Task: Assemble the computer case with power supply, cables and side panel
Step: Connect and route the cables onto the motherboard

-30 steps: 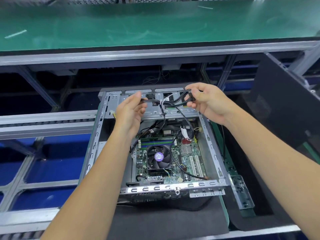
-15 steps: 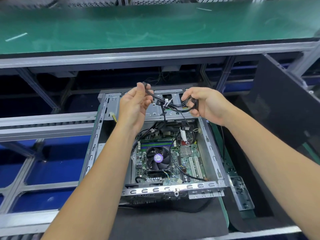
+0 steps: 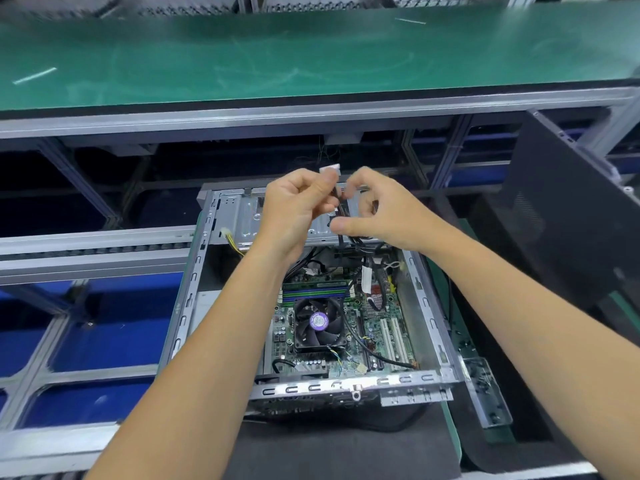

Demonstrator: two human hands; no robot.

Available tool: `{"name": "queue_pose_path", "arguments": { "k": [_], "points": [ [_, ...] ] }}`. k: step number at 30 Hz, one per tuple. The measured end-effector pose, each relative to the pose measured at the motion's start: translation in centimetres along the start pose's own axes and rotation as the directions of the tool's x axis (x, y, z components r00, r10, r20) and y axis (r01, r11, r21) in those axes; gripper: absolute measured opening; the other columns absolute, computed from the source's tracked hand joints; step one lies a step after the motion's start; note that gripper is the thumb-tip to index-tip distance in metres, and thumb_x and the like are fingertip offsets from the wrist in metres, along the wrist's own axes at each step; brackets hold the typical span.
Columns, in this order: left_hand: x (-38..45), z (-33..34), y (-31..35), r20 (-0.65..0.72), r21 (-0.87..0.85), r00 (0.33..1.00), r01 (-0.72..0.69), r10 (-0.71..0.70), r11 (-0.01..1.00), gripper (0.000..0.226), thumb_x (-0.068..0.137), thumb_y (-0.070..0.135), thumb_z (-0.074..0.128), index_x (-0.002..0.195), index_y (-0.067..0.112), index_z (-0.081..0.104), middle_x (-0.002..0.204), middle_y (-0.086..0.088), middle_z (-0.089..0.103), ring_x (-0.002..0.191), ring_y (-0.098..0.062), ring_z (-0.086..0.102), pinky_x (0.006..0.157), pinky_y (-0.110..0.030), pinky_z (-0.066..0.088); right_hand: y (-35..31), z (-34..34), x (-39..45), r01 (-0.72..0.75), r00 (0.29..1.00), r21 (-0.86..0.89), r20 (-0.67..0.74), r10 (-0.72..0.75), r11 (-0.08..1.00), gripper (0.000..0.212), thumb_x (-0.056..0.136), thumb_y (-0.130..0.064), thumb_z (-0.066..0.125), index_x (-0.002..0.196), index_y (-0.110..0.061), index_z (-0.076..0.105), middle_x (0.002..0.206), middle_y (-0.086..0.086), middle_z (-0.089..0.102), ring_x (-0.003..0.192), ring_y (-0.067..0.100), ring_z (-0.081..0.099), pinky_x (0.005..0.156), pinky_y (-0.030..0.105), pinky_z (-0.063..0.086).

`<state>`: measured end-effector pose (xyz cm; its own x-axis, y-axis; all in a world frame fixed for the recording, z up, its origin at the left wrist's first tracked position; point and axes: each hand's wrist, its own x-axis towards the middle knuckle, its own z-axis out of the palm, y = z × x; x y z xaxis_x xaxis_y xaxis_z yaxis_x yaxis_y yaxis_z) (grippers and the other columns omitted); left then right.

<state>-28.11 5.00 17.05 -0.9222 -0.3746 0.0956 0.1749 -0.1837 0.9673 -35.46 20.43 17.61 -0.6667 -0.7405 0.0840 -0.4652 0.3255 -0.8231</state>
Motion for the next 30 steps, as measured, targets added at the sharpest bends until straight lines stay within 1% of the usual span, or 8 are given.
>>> {"name": "queue_pose_path", "arguments": {
  "k": [4,9,12,15,17,22,26,30],
  "points": [
    [0.1,0.4,0.5,0.093,0.072,0.993,-0.082,0.075,0.994,0.019,0.085,0.011,0.07,0.066,0.012,0.066,0.059,-0.003,0.063,0.055,-0.013,0.059,0.059,-0.023,0.051,-0.5,0.2,0.0,0.098,0.995,0.037,-0.006,-0.098,0.994,0.007,0.09,-0.027,0.074,0.088,-0.023,0.068,0.071,-0.009,0.057,0.054,0.0,0.04,0.057,0.013,0.034],
    [0.2,0.9,0.9,0.136,0.162,0.98,-0.164,0.143,0.973,0.01,0.08,0.015,0.074,0.07,0.016,0.072,0.065,0.002,0.068,0.063,-0.01,0.062,0.064,-0.021,0.05,0.3,0.8,-0.3,-0.003,1.0,0.185,-0.03,0.009,0.983,0.022,0.096,-0.022,0.067,0.08,-0.007,0.068,0.054,-0.013,0.054,0.053,0.005,0.045,0.058,0.019,0.039],
    [0.0,0.9,0.2,0.14,0.271,0.973,-0.217,0.185,0.938,0.006,0.086,0.019,0.07,0.087,0.024,0.073,0.076,0.008,0.068,0.074,-0.008,0.06,0.068,-0.021,0.051,0.6,1.3,-0.2,-0.035,0.991,0.332,-0.108,0.075,0.943,0.022,0.095,-0.016,0.067,0.076,-0.003,0.065,0.059,-0.002,0.055,0.056,0.009,0.05,0.06,0.019,0.043],
    [-0.5,-0.1,-1.0,0.173,0.323,0.981,-0.14,0.087,0.936,0.022,0.082,0.015,0.074,0.103,0.02,0.068,0.088,0.007,0.065,0.08,-0.006,0.058,0.074,-0.021,0.049,0.7,1.1,-0.1,-0.075,0.969,0.499,-0.169,0.181,0.864,0.021,0.095,-0.012,0.064,0.078,0.001,0.066,0.071,0.008,0.054,0.057,0.008,0.05,0.062,0.021,0.041],
    [-1.0,-0.4,-1.6,0.183,0.355,0.982,-0.111,0.047,0.928,0.027,0.077,0.006,0.077,0.1,0.018,0.068,0.086,0.006,0.066,0.081,-0.006,0.06,0.077,-0.022,0.05,1.0,0.9,-0.1,-0.098,0.961,0.566,-0.159,0.225,0.819,0.023,0.096,-0.012,0.062,0.075,-0.007,0.066,0.07,0.002,0.059,0.058,0.007,0.05,0.062,0.02,0.043],
    [-1.1,0.4,-1.5,0.13,0.412,0.983,-0.171,0.128,0.895,0.021,0.079,0.005,0.075,0.084,0.024,0.068,0.078,0.008,0.067,0.077,-0.008,0.062,0.08,-0.026,0.053,1.1,0.9,-0.3,-0.122,0.957,0.665,-0.119,0.265,0.737,0.028,0.098,-0.015,0.061,0.071,-0.018,0.07,0.07,-0.005,0.061,0.056,0.004,0.051,0.05,0.014,0.039],
    [-1.2,0.7,-1.4,0.182,0.432,0.964,-0.254,0.193,0.866,0.027,0.079,0.001,0.073,0.097,0.019,0.068,0.077,0.007,0.065,0.073,-0.005,0.059,0.076,-0.019,0.048,1.0,0.7,-0.6,-0.121,0.957,0.685,-0.111,0.267,0.718,0.036,0.1,-0.017,0.059,0.066,-0.02,0.07,0.063,-0.008,0.059,0.053,0.004,0.049,0.047,0.012,0.039],
    [-1.2,0.9,-1.4,0.183,0.467,0.955,-0.294,0.235,0.834,0.022,0.078,0.001,0.074,0.09,0.019,0.069,0.08,0.003,0.063,0.073,-0.007,0.059,0.075,-0.022,0.049,0.9,0.8,-0.6,-0.121,0.962,0.694,-0.095,0.257,0.71,0.03,0.102,-0.019,0.055,0.076,-0.014,0.071,0.071,0.002,0.062,0.057,0.008,0.048,0.053,0.015,0.043]
  ]
}}
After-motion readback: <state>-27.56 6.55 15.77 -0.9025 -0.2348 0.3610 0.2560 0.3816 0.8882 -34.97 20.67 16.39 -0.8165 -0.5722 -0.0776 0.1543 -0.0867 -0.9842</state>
